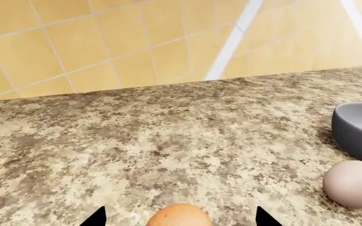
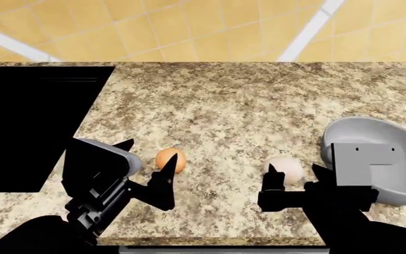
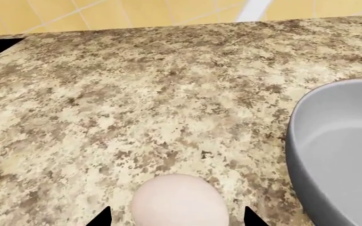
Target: Place the eggs and milk next to the bowl.
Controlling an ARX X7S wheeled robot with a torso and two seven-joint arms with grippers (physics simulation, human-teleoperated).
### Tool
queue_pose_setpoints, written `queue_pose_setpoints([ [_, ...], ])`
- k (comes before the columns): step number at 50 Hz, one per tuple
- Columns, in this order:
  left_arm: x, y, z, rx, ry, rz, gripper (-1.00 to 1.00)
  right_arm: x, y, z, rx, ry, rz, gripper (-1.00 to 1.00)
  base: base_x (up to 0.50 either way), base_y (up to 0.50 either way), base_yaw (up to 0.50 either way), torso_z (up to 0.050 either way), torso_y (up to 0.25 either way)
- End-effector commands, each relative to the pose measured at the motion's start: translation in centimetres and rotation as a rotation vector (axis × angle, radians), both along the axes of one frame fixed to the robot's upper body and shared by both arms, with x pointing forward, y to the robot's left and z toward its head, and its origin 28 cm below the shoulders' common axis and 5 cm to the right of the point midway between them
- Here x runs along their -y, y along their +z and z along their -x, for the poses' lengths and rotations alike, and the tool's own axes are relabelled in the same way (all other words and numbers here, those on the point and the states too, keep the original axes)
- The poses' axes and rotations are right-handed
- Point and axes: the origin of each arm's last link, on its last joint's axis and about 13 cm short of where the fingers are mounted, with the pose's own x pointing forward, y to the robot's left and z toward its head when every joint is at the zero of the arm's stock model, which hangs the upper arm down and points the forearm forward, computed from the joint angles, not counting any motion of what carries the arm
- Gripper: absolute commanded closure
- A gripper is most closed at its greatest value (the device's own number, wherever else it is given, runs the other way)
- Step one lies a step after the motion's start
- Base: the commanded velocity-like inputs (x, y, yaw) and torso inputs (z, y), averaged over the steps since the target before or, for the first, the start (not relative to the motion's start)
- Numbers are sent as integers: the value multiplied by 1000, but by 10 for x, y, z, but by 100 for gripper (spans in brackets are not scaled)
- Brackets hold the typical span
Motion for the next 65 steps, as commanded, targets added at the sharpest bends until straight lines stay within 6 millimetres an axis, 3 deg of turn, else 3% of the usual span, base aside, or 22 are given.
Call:
queue_pose_setpoints([
  [1,1,-2,-4,-10,5,-4,-100,3,-6,-11,-17,2,15,-100,0,0,0,0,0],
  [56,-1,-7,-9,-32,3,-1,-100,6,-25,-30,-105,30,5,-100,0,0,0,0,0],
  [57,-1,-7,-9,-32,3,-1,-100,6,-25,-30,-103,31,5,100,0,0,0,0,0],
  [65,-1,-6,-9,-30,4,-1,-100,5,-20,-28,-62,27,17,100,0,0,0,0,0],
])
